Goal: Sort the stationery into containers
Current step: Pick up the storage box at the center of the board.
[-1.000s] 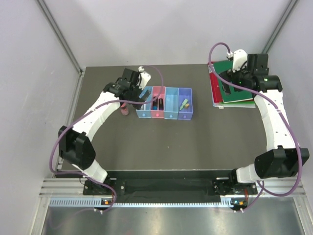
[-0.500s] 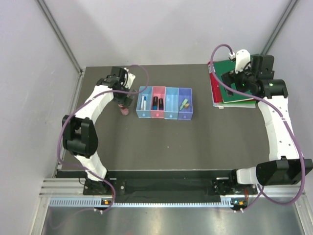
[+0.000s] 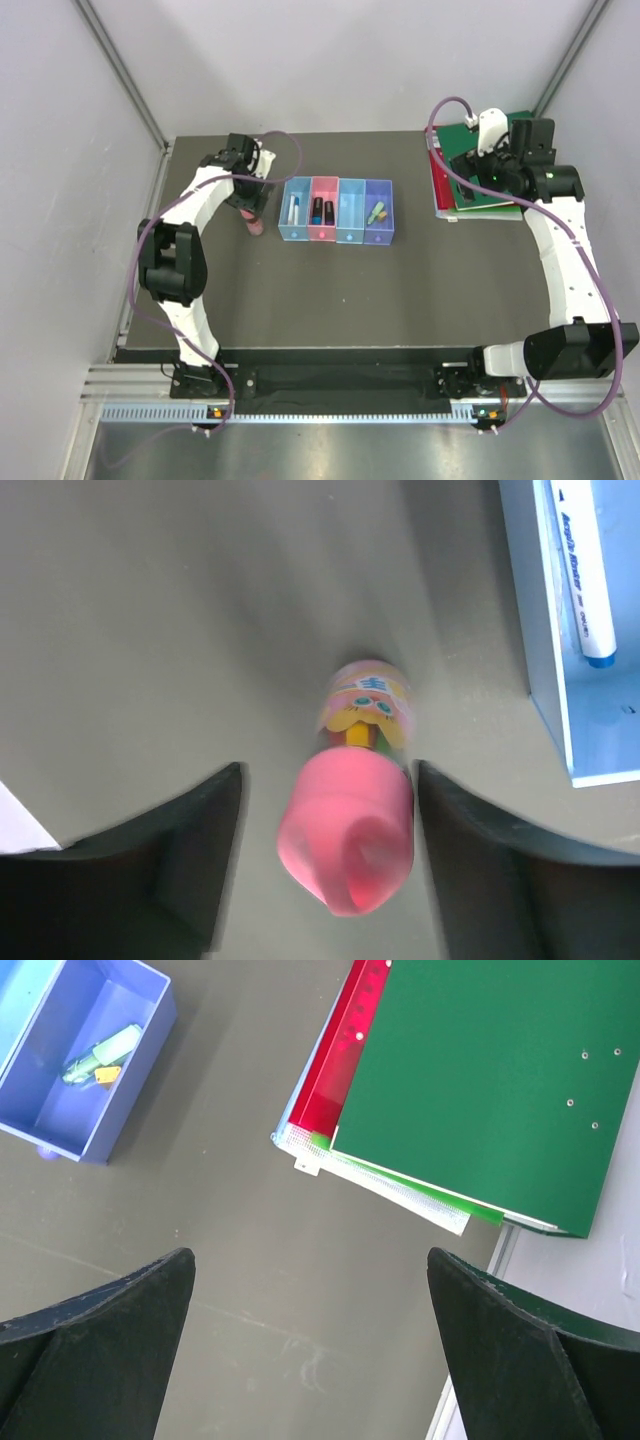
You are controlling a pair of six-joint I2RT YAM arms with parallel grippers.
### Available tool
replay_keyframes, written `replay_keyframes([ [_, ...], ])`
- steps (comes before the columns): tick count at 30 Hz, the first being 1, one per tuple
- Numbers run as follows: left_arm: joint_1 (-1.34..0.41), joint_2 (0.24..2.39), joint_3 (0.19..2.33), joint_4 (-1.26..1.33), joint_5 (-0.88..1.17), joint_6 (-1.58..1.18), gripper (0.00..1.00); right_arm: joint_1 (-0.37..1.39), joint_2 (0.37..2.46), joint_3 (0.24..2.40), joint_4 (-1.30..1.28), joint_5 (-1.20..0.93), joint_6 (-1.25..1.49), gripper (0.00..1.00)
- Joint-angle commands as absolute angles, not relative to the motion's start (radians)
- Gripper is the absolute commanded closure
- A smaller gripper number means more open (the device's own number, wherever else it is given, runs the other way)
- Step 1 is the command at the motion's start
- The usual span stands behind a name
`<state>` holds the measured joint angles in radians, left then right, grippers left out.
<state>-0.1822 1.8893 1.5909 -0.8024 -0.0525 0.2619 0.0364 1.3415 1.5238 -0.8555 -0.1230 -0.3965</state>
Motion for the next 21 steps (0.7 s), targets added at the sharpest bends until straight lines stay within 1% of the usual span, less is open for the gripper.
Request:
replay_keyframes([
  [1,-0.175,1.899,1.634,-0.811,-0.020,0.264,0.36,0.040,1.298,1.523,-0.815,-0.132,-0.382,0.00],
  [2,-0.175,1.899,1.632,-0.813,-0.020,0.264,0.40,0.041,1.298,1.522,-0.815,-0.132,-0.382,0.00],
  [3,-0.173,1.898,1.631,-0.811,-0.021,0.268,0.46,0.040,1.298,1.520,-0.815,-0.132,-0.382,0.00],
  [4,-0.173,1.894,1.628,-0.815,-0.025,0.267,0.56,0.040,1.298,1.522,-0.815,-0.132,-0.382,0.00],
  [6,-0.172,1.891,1.625,-0.816,-0.025,0.270,0.69,0.041,1.302,1.520,-0.816,-0.133,-0.379,0.00],
  [7,-0.172,1.890,1.628,-0.818,-0.025,0.270,0.80,0.040,1.304,1.519,-0.816,-0.135,-0.376,0.00],
  [10,-0.172,1.878,1.655,-0.837,-0.023,0.270,0.91,0.041,1.308,1.511,-0.822,-0.140,-0.373,0.00],
  [11,-0.172,1.873,1.669,-0.844,-0.008,0.267,0.94,0.043,1.310,1.508,-0.824,-0.141,-0.373,0.00],
  [16,-0.173,1.845,1.817,-0.916,0.095,0.215,1.00,0.043,1.304,1.487,-0.818,-0.140,-0.373,0.00],
  [21,-0.184,1.848,1.953,-0.943,0.190,0.150,1.00,0.043,1.301,1.480,-0.816,-0.137,-0.371,0.00],
])
